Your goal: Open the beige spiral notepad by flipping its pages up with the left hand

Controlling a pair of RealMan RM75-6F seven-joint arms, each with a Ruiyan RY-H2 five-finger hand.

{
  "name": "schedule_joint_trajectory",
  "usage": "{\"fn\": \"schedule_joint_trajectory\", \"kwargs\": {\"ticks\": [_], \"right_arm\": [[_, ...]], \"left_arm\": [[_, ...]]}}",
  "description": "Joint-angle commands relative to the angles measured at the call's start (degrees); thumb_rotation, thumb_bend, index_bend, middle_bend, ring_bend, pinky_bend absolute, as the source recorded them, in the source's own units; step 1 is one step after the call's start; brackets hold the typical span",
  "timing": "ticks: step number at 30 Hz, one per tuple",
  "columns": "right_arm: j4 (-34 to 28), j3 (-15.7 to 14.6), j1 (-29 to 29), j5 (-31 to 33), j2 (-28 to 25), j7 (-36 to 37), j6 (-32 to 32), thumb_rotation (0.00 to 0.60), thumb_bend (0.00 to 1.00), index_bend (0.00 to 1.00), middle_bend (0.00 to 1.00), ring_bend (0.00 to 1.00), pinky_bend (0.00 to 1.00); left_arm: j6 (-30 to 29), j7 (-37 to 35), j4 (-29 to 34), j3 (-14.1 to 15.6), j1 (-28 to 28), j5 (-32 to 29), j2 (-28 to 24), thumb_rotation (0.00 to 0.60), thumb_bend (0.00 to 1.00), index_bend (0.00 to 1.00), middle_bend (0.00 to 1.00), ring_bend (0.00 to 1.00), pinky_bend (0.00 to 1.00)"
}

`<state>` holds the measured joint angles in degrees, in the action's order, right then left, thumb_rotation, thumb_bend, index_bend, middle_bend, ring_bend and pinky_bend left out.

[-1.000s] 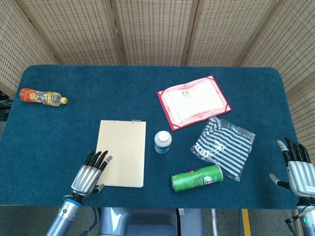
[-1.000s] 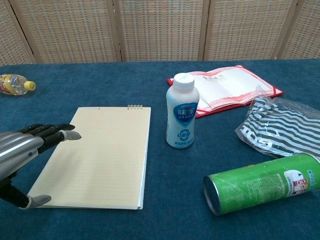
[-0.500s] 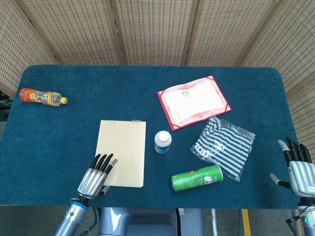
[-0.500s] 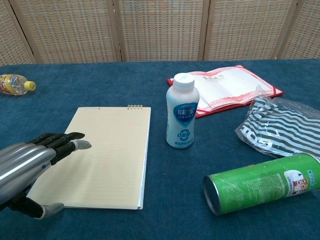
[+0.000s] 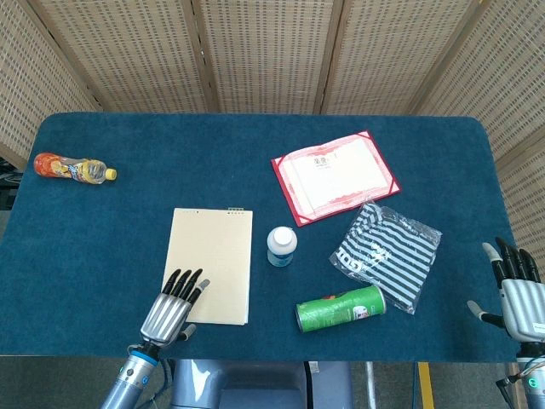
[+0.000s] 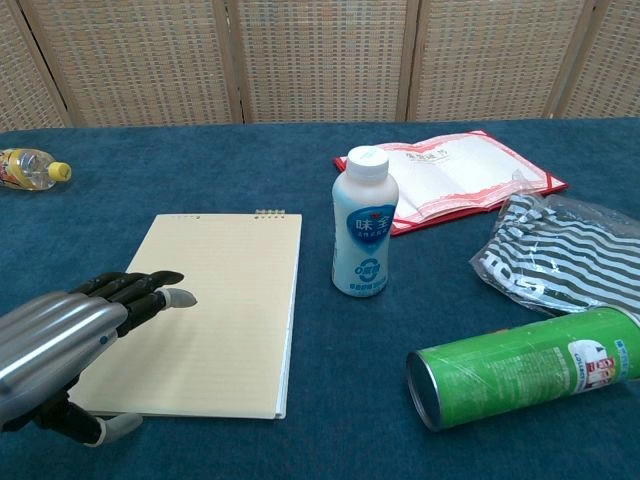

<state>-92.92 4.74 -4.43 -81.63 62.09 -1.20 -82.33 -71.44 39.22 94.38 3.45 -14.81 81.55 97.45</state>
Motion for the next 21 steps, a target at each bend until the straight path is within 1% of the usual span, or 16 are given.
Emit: {"fn": "schedule_joint_trajectory", "kwargs": {"ticks": [1, 15, 21], "right_arm": [[0.06, -0.09, 0.08, -0.05, 0.03, 0.05, -0.04, 0.600, 0.21, 0.03, 0.00, 0.00, 0.00], [-0.19, -0.15, 0.25, -0.34, -0.29, 0.84, -0.26, 0.600, 0.21, 0.03, 0.00, 0.00, 0.00], [-0.22, -0.12, 0.20, -0.37, -0.36, 1.19, -0.14, 0.600, 0.21, 0.03, 0.00, 0.00, 0.00]], "left_arm": [[0.20, 0.37, -0.09, -0.17, -0.14, -0.39, 0.25, 0.600, 0.24, 0.11, 0.00, 0.00, 0.00], [1.30, 2.02, -1.86, -1.16, -1.10, -2.23, 2.36, 0.600, 0.25, 0.12, 0.00, 0.00, 0.00], [1.01, 1.83, -3.16, -1.13, -1.16, -2.24, 3.30, 0.600, 0.26, 0.13, 0.00, 0.00, 0.00]]}}
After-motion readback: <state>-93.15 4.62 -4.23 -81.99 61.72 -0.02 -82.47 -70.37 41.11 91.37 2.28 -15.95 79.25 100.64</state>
